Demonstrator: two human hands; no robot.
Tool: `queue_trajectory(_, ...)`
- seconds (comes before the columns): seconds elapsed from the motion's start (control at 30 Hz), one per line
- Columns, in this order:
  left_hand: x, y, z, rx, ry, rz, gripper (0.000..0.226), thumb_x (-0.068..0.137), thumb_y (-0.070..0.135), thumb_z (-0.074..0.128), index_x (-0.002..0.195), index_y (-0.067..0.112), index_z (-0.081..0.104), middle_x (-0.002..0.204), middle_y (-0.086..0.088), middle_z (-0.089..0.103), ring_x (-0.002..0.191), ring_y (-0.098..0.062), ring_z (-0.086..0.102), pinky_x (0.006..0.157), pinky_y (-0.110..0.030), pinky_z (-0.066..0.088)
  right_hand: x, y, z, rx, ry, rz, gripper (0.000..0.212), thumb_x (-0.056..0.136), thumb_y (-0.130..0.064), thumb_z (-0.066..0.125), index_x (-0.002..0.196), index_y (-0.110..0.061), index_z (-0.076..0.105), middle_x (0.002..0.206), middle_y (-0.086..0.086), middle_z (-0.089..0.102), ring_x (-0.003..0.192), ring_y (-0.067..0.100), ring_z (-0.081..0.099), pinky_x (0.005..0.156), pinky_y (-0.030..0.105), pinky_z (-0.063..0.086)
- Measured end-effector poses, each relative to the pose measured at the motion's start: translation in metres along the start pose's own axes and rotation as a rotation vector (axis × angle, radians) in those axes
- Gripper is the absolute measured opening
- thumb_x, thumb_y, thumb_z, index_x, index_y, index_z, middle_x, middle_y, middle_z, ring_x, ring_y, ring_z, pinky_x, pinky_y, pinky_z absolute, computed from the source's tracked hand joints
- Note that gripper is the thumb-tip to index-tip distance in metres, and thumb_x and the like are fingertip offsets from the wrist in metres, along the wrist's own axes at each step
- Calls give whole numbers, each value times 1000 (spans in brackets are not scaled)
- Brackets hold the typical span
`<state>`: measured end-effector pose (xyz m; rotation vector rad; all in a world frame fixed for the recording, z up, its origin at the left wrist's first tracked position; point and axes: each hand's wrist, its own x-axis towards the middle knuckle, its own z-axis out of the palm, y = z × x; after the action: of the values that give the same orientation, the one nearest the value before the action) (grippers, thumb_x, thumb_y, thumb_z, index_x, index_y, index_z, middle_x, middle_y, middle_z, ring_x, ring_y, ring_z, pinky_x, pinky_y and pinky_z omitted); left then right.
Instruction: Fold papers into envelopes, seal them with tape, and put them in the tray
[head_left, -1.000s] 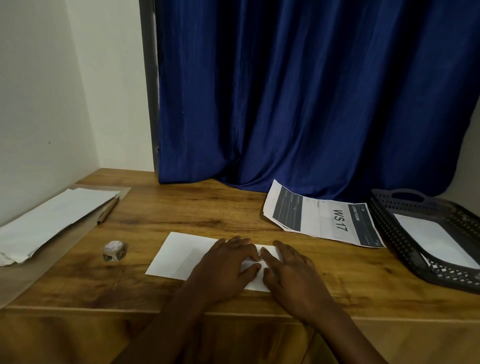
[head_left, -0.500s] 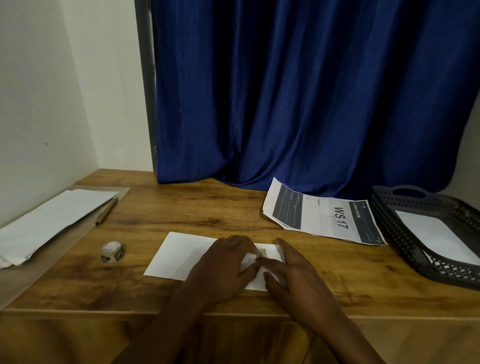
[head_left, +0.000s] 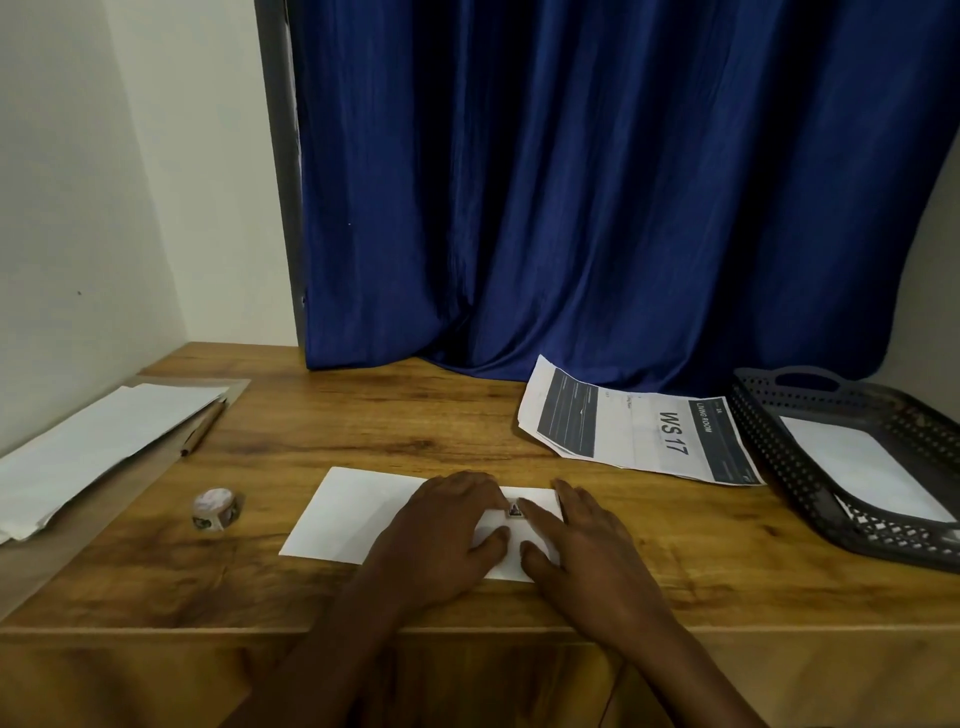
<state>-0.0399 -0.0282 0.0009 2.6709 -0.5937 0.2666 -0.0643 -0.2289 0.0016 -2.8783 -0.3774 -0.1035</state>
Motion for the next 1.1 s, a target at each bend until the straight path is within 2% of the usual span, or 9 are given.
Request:
queue_trajectory(0.1,0,-2,0,5,2,11,45,97,55,52,139,39,49,154,17,41,141,-6,36,113,-23,26,2,-4,0,-33,-23,33,92,71,-77,-2,156,-46,10,168,3,-2,155,25,-2,124,43,6)
queue_trajectory(0.3,0,-1,1,3,-8,17,46,97,55,51,140,40,49,156,16,39,144,-6,32,119,-28,25,5,-7,3,-81,-9,53,108,62,-87,-18,157,-43,8,168,5,-1,155,26,-1,123,44,5)
queue_trajectory(0.37,0,0,-1,3,-13,10,46,97,55,51,141,40,48,157,15,39,145,-8,32,120,-30,25,5,-6,4,-88,3,45,103,67,-88,-14,157,-44,8,168,5,0,155,26,1,123,44,6)
queue_trajectory(0.53,-2,4,-2,11,1,12,47,98,55,50,142,39,46,155,15,40,143,-7,33,117,-27,25,2,-3,9,-54,56,38,85,75,-76,1,154,-49,17,169,4,1,154,24,7,124,41,10)
queue_trajectory(0.67,-2,4,-2,7,12,12,48,98,56,50,142,38,45,154,15,42,141,-7,35,117,-26,25,-4,-4,6,-8,120,13,75,79,-75,9,146,-54,34,168,-1,9,152,19,15,123,38,15)
queue_trajectory(0.83,-2,2,-2,0,16,30,49,95,57,49,140,37,48,152,15,44,139,-8,38,115,-26,28,-10,-5,3,53,205,-48,61,84,-69,25,128,-49,61,163,-3,29,147,16,28,119,37,26)
queue_trajectory(0.9,-1,1,-1,-11,14,34,51,93,59,47,139,36,50,151,14,45,139,-9,40,116,-28,29,-10,-5,3,44,197,-52,61,84,-70,24,134,-50,53,164,-5,24,148,15,24,120,38,25)
queue_trajectory(1.03,-1,-2,3,-3,34,4,49,95,59,50,139,36,47,152,14,44,138,-9,40,117,-30,32,-5,-5,4,-89,69,-74,73,84,-72,9,154,-50,15,168,0,2,154,20,6,121,43,14)
queue_trajectory(1.1,-1,-3,4,2,43,1,50,95,60,50,139,37,46,153,15,43,139,-8,39,117,-30,31,-4,-6,3,-105,49,-82,72,85,-71,8,153,-51,14,168,1,1,154,21,4,121,45,13)
